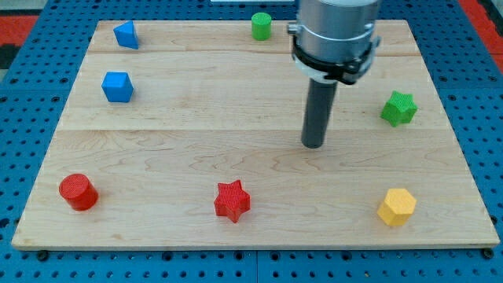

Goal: Place the yellow hexagon diagonal to the bottom right of the green circle

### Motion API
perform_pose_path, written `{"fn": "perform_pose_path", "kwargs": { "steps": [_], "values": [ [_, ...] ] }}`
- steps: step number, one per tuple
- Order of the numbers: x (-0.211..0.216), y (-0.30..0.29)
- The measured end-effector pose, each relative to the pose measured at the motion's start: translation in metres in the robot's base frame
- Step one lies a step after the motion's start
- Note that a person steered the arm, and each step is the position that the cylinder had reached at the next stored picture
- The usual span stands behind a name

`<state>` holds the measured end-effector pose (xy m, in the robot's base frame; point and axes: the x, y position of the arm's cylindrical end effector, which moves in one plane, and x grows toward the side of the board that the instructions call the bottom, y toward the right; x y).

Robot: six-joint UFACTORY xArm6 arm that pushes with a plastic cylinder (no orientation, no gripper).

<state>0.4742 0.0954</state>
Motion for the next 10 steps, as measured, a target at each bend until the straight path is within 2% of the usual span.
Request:
{"fn": "perform_pose_path", "kwargs": {
  "steps": [1, 3, 4, 5, 6, 7, 8, 10],
  "values": [
    [0.004, 0.076],
    [0.084, 0.196],
    [0.136, 0.188],
    [0.139, 0.119],
    [0.115, 0.066],
    [0.074, 0.080],
    [0.028, 0.068],
    [-0.013, 0.009]
  ]
}}
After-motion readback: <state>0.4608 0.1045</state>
